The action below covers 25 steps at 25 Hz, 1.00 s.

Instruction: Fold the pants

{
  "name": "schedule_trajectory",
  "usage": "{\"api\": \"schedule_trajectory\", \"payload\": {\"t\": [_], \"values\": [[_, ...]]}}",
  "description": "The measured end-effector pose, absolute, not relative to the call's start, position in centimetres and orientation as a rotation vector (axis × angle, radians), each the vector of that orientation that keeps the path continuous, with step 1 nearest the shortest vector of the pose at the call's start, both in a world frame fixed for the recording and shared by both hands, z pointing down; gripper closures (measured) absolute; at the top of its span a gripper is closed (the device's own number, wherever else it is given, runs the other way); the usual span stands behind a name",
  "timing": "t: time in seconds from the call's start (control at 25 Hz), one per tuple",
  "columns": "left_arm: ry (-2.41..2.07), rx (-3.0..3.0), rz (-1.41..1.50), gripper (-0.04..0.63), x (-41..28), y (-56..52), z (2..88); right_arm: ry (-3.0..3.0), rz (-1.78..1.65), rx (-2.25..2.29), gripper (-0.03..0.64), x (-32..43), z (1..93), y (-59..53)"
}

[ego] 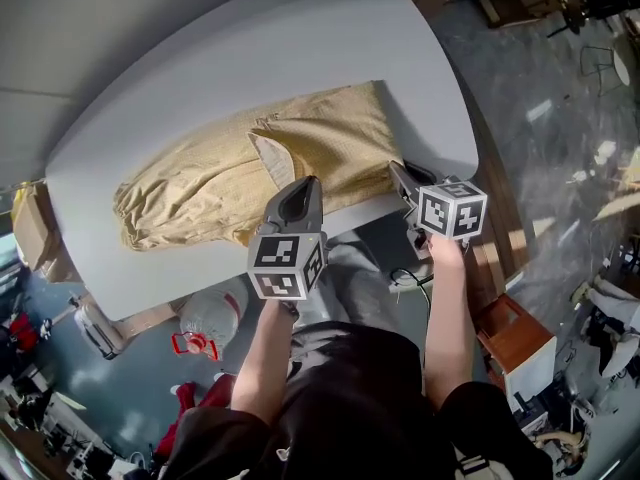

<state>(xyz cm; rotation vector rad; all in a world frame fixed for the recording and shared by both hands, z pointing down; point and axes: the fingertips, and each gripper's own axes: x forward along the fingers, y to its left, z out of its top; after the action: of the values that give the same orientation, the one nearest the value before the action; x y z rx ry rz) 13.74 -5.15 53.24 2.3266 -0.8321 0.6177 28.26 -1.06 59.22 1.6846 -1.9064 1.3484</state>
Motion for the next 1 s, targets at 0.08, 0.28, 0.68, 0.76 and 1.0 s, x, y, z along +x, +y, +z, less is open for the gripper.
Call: {"api": "schedule_trajectory", "payload": {"t": [0.08, 0.28, 0.68, 0.76, 1.0], "values": [[-0.785, 2.352, 0.617, 0.591, 15.6, -4.6, 53.1, -1.857, 1.371, 1.736, 0.571, 30.6, 59.2, 0.7], [-0.751, 2.373, 0.615, 0.591, 17.6, -4.2, 52.7, -1.784, 1.358, 1.796, 0.571, 35.0, 58.6, 3.5], [-0.853, 2.326, 0.588, 0.591, 13.7, -3.7, 52.2, -1.797, 1.199, 1.786, 0.572, 34.4, 53.7, 1.8], [-0.869, 2.313, 0.579, 0.591, 11.8, -3.8, 52.0, -1.82, 1.136, 1.753, 0.572, 32.7, 51.8, 0.8], [-0.947, 2.28, 0.493, 0.591, 5.4, -4.3, 50.4, -1.898, 0.916, 1.647, 0.572, 25.7, 45.8, -2.4]]}}
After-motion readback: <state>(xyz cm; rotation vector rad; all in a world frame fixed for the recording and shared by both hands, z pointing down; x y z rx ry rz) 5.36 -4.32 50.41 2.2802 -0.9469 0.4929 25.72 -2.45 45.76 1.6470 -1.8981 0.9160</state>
